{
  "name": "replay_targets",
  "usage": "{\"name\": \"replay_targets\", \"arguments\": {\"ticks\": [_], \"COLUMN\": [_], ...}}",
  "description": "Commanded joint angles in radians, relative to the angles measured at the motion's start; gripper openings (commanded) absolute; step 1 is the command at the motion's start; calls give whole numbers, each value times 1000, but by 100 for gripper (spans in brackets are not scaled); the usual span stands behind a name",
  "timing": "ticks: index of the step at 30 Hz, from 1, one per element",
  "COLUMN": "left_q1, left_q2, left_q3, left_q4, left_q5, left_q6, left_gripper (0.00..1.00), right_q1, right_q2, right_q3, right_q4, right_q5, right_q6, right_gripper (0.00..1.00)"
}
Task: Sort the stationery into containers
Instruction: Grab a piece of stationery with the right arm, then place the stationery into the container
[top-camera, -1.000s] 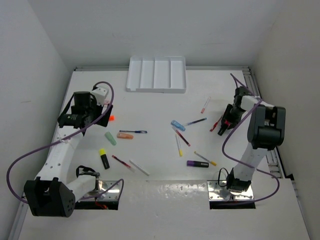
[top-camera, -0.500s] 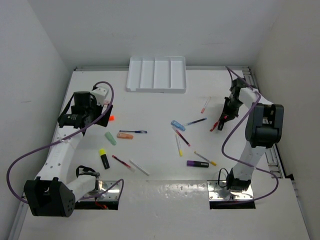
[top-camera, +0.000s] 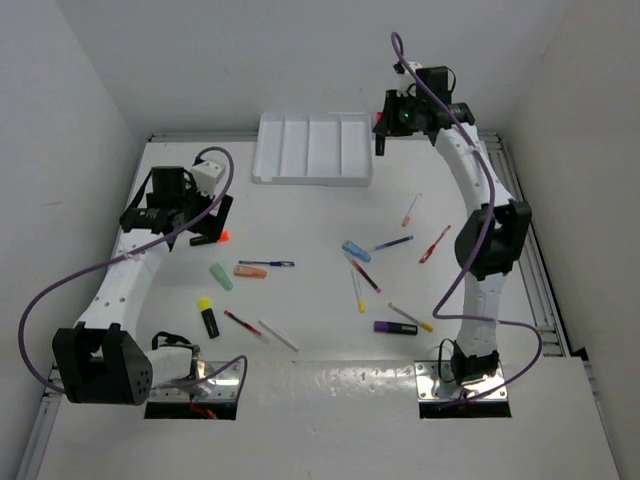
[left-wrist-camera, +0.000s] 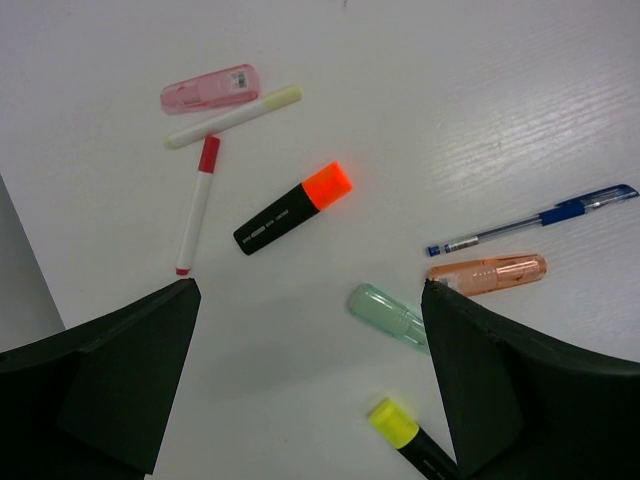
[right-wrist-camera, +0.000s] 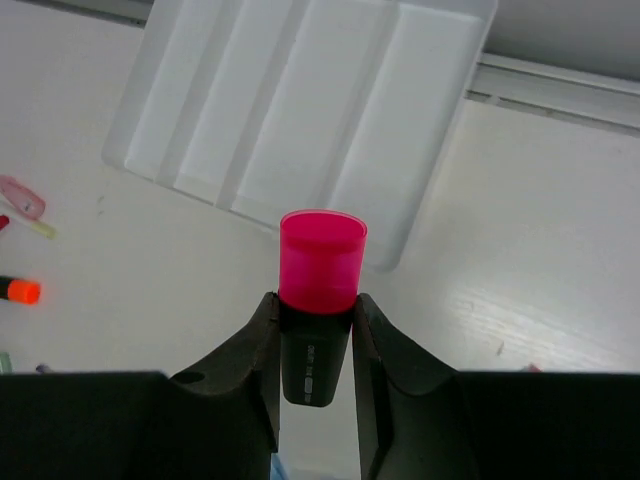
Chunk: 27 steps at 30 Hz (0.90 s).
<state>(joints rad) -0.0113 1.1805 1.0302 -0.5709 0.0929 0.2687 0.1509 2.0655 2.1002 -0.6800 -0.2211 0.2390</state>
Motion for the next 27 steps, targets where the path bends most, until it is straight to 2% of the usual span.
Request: {"name": "replay_targets", "arguments": {"ticks": [1, 3, 6, 12, 17, 19, 20, 22, 23, 25, 27], "left_q1": [11, 11, 10, 39, 47, 48, 48, 48, 50, 53, 51], "left_q2": [28, 48, 76, 110, 120, 125, 126, 126, 125, 117, 114], "left_q3": [53, 56, 57, 59, 59, 65, 68, 76, 79, 83, 90], "left_q4": [32, 35, 39, 31, 23, 13, 3, -6, -9, -17, -23], "left_q5": [44, 47, 47, 37, 34, 34, 33, 31, 30, 34, 37], "left_q6": [-3, -3, -2, -3, 6, 7, 9, 12, 13, 14, 15], "left_gripper": [100, 100, 100, 100, 100, 100, 100, 100, 100, 100, 100], "right_q1": [7, 24, 33, 67, 91, 101, 102, 107, 107, 105, 101], "right_q2": [105, 152, 221, 361, 426, 433, 438, 441, 443, 441, 412], "right_q3": [46, 14, 62, 104, 115, 107, 103, 95, 95, 95, 84], "right_q4": [152, 349, 460, 603, 643, 648, 648, 646, 642, 617, 594], "right_q5": [-32, -23, -12, 35, 55, 74, 98, 138, 147, 178, 178], "right_q6": [20, 23, 29, 17, -13, -10, -13, -10, -10, 0, 11], "right_gripper": [0, 0, 0, 0, 0, 7, 17, 30, 41, 47, 59]}}
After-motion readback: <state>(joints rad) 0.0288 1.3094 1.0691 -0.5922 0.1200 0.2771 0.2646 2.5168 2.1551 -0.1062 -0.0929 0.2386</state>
